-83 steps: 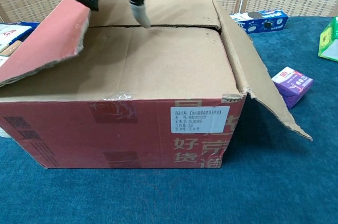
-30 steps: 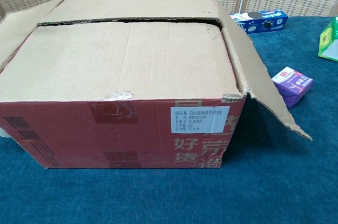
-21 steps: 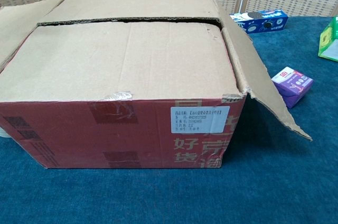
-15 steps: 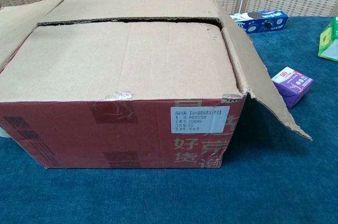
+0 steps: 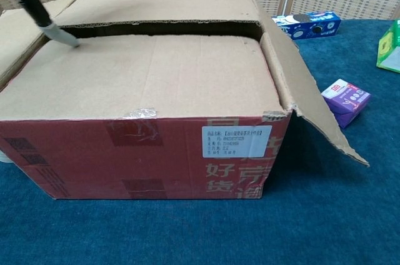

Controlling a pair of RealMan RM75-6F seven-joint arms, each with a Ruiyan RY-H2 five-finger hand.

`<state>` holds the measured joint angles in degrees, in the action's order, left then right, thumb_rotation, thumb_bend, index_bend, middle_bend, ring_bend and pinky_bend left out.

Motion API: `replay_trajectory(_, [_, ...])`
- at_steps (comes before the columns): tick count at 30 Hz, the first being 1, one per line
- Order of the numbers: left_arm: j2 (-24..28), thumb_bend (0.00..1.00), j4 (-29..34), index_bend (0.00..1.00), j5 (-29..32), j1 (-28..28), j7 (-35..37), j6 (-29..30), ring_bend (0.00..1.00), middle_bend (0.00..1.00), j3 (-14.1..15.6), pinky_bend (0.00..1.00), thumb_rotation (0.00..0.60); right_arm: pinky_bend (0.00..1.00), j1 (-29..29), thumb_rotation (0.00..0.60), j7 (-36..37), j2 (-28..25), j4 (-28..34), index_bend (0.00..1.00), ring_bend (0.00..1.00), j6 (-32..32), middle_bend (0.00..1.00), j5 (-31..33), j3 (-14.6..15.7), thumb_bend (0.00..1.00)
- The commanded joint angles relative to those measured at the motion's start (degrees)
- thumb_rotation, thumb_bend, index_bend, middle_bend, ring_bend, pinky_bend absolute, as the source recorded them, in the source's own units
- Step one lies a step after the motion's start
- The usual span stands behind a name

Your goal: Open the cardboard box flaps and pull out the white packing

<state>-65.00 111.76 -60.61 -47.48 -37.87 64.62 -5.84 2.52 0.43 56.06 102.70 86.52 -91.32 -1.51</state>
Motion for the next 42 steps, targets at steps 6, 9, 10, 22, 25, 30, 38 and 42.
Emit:
replay_trajectory(6, [-6.43, 0.16, -4.39, 0.00, 0.85, -1.59, -5.19, 3.33, 0.00, 0.00, -2.29, 0.00, 0.600, 0.00, 0.02, 0.600, 0.70, -0.23, -0.15, 0.00, 0.00, -0.04, 0.00, 0.22, -0.04, 0.00])
replay_trajectory(9, [-7.21, 0.16, -5.23, 0.00, 1.21, -1.86, -5.68, 3.24, 0.00, 0.00, -2.59, 0.00, 0.600, 0.00, 0.05, 0.600, 0.82, -0.24, -0.24, 0.00, 0.00, -0.07, 0.00, 0.35, -0.09, 0.00])
replay_trajectory(10, [-7.55, 0.16, -5.59, 0.00, 1.40, -1.96, -5.79, 3.16, 0.00, 0.00, -2.72, 0.00, 0.600, 0.00, 0.07, 0.600, 0.89, -0.26, -0.25, 0.00, 0.00, -0.11, 0.00, 0.37, -0.10, 0.00])
replay_trajectory(22, [-7.29, 0.16, -6.43, 0.00, 1.58, -2.21, -5.63, 4.01, 0.00, 0.00, -4.93, 0.00, 0.600, 0.00, 0.17, 0.600, 1.30, -0.43, -0.29, 0.00, 0.00, -0.44, 0.00, 0.44, 0.05, 0.00])
replay_trajectory(25, [-6.31, 0.16, -6.27, 0.00, 1.63, -2.56, -5.92, 3.99, 0.00, 0.00, -5.77, 0.00, 0.600, 0.00, 0.19, 0.600, 1.29, -0.41, -0.23, 0.00, 0.00, -0.52, 0.00, 0.35, 0.13, 0.00])
replay_trajectory(30, [-5.29, 0.16, -7.07, 0.00, 3.22, -3.95, -6.09, 3.35, 0.00, 0.00, -8.29, 0.00, 0.600, 0.00, 0.23, 0.600, 1.42, -0.44, -0.28, 0.00, 0.00, -0.65, 0.00, 0.45, 0.16, 0.00])
replay_trajectory(38, [-6.02, 0.16, -15.35, 0.00, 9.54, -11.42, -6.82, -1.84, 0.00, 0.00, -15.61, 0.00, 0.600, 0.00, 0.57, 0.600, 2.00, -0.53, -0.47, 0.00, 0.00, -1.69, 0.00, 1.72, -0.05, 0.00])
replay_trajectory(42, [-8.50, 0.16, -22.30, 0.00, 13.43, -15.72, -6.89, -5.26, 0.00, 0.00, -17.65, 0.02, 0.600, 0.00, 0.80, 0.600, 1.56, -0.37, -0.78, 0.00, 0.00, -2.51, 0.00, 2.87, -0.23, 0.00])
